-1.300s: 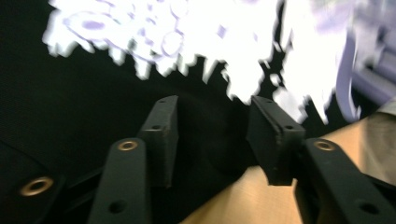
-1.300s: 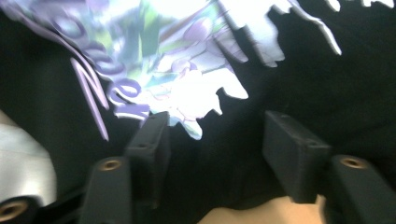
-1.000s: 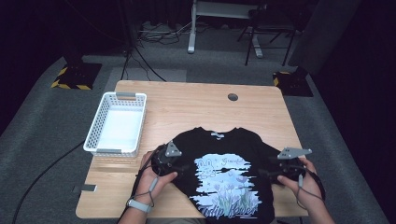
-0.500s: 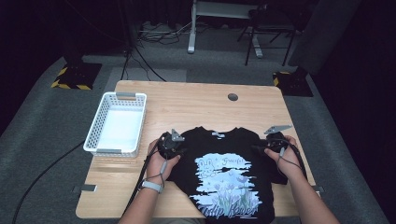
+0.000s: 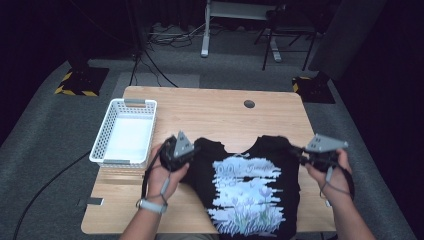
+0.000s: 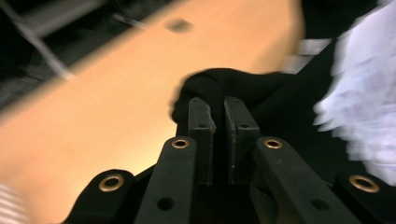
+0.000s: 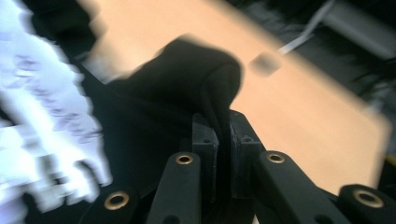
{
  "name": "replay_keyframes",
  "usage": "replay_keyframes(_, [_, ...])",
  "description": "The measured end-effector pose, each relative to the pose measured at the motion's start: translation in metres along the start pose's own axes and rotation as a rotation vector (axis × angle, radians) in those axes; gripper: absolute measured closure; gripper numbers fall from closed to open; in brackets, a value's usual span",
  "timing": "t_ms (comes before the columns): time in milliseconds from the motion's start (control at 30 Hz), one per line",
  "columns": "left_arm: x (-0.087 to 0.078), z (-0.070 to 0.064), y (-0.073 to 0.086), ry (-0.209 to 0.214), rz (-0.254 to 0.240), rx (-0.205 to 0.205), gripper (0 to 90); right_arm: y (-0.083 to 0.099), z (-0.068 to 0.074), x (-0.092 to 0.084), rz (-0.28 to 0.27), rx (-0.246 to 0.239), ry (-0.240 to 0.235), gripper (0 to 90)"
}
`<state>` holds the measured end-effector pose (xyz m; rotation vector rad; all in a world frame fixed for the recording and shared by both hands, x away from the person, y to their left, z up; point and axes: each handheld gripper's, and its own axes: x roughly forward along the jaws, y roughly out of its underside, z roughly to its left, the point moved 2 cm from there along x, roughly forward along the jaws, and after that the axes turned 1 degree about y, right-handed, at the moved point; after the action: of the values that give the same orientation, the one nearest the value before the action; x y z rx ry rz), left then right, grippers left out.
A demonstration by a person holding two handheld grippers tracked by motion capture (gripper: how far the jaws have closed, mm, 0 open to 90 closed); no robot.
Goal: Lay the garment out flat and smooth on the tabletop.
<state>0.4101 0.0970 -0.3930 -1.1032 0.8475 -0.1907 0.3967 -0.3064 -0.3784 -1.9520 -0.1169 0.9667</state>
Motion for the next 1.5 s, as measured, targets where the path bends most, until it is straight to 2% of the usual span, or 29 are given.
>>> replay_keyframes(33, [0.012,0.020,-0.012,-0.042,-0.023,-0.039,78.8,-0.014,-0.016,0.009,-0.038,0.027,0.054,78.5])
replay_keyframes(67, [0.024,0.041,-0.023,-0.096,0.002,-0.110,65.6,-0.026,-0.033,0.023,-0.074,0.082,0.129,58.7])
replay_keyframes(100, [0.027,0.051,-0.028,-0.108,0.006,-0.166,50.2,-0.035,-0.052,0.041,-0.094,0.136,0.237,37.6])
replay_keyframes(133, [0.026,0.053,-0.031,-0.092,-0.028,-0.209,47.5,-0.036,-0.063,0.052,-0.048,0.173,0.267,33.4])
replay_keyframes(167, [0.025,0.052,-0.033,-0.087,-0.037,-0.212,46.6,-0.035,-0.068,0.056,-0.022,0.217,0.257,30.8])
replay_keyframes(200, [0.023,0.047,-0.033,-0.095,-0.019,-0.184,43.5,-0.033,-0.068,0.056,-0.033,0.243,0.249,29.5])
replay_keyframes(233, [0.021,0.041,-0.030,-0.104,-0.003,-0.151,40.5,-0.029,-0.066,0.053,-0.044,0.250,0.247,29.6])
replay_keyframes(267, [0.020,0.034,-0.024,-0.085,0.002,-0.140,40.7,-0.024,-0.063,0.050,-0.042,0.242,0.249,29.7])
replay_keyframes(400, [0.021,0.010,0.006,-0.002,0.064,-0.158,40.3,0.003,-0.043,0.041,-0.028,0.250,0.156,28.6])
replay_keyframes(533, [0.019,-0.022,0.044,0.045,0.146,-0.149,39.7,0.036,-0.013,0.030,-0.001,0.246,0.060,27.4])
replay_keyframes(600, [0.015,-0.037,0.060,0.078,0.157,-0.147,39.0,0.054,0.003,0.026,0.026,0.236,0.017,27.1])
replay_keyframes(633, [0.014,-0.045,0.069,0.094,0.157,-0.145,38.6,0.062,0.011,0.024,0.034,0.230,-0.004,26.9])
replay_keyframes(667, [0.013,-0.055,0.081,0.116,0.185,-0.126,37.6,0.076,0.026,0.020,0.046,0.217,-0.036,26.4])
replay_keyframes(733, [0.014,-0.065,0.089,0.137,0.206,-0.108,37.2,0.085,0.040,0.018,0.062,0.213,-0.071,26.0])
replay_keyframes(867, [0.017,-0.070,0.094,0.146,0.213,-0.106,36.4,0.087,0.066,0.017,0.065,0.166,-0.141,24.7])
replay_keyframes(967, [0.030,-0.070,0.095,0.146,0.235,-0.097,35.6,0.084,0.076,0.015,0.059,0.153,-0.166,24.2])
replay_keyframes(1067, [0.037,-0.074,0.095,0.166,0.245,-0.093,34.4,0.086,0.086,0.014,0.071,0.143,-0.200,23.4])
replay_keyframes(1200, [0.048,-0.090,0.092,0.221,0.234,-0.059,34.5,0.093,0.109,0.014,0.102,0.094,-0.260,21.9])
replay_keyframes(1300, [0.055,-0.094,0.086,0.228,0.228,-0.052,34.6,0.098,0.124,0.016,0.126,0.051,-0.290,21.6])
replay_keyframes(1433, [0.062,-0.091,0.082,0.208,0.230,-0.052,33.5,0.108,0.127,0.020,0.155,0.046,-0.294,21.0])
replay_keyframes(1467, [0.062,-0.090,0.082,0.209,0.231,-0.055,33.5,0.112,0.126,0.021,0.173,0.056,-0.289,20.2])
replay_keyframes(1500, [0.061,-0.088,0.082,0.205,0.231,-0.055,33.5,0.116,0.123,0.021,0.169,0.091,-0.288,20.2])
